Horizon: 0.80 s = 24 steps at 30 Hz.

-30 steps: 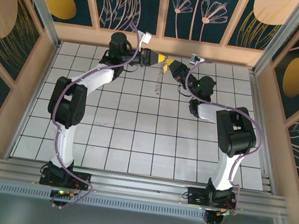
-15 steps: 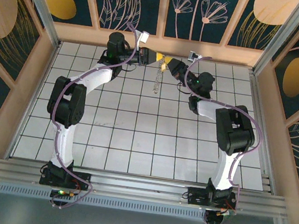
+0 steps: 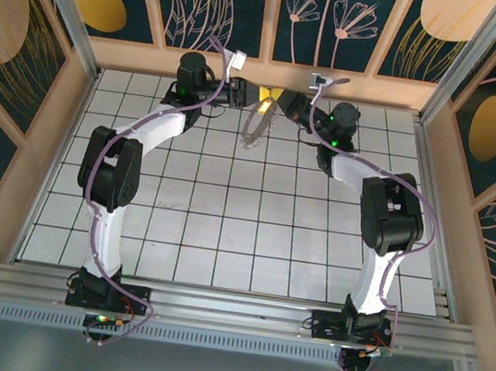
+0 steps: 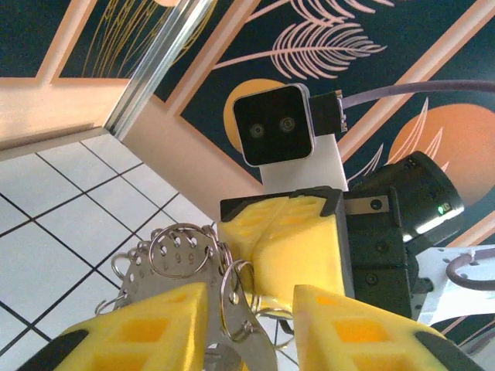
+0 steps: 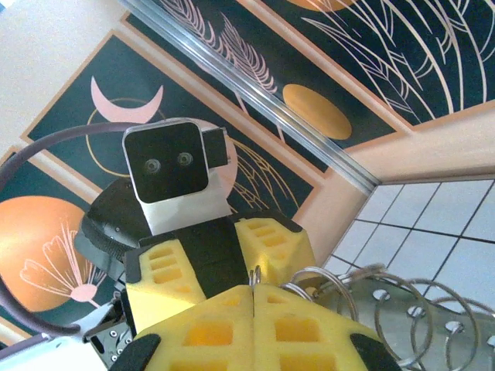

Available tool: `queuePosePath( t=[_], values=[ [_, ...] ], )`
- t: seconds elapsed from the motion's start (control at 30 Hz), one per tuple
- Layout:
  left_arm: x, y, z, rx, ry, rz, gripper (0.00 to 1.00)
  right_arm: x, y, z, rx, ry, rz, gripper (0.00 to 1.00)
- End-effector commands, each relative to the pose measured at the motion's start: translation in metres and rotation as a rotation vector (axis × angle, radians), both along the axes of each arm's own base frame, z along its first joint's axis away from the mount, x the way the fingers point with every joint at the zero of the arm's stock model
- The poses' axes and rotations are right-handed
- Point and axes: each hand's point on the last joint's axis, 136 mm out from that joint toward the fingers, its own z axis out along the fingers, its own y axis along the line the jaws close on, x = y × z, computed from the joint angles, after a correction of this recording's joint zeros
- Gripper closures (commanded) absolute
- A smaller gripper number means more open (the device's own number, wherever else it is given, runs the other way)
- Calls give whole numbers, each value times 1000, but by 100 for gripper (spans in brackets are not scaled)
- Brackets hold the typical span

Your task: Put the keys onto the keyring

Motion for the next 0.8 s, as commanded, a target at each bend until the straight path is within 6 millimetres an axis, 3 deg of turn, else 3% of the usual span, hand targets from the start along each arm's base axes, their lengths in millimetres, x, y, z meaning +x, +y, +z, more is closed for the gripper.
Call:
queuePosePath(
  t=[0.0,0.2,0.77],
  values=[
    [3,17,31,3,-79,14,63,3,-8,14,-57,-67,40,100],
    [15,30,30,48,-83,36,61,17,-21,13,-109,-59,61,100],
    [36,35,14,111,-70,-67,52,53,-30,-13,-241,-34,200,100]
  ],
)
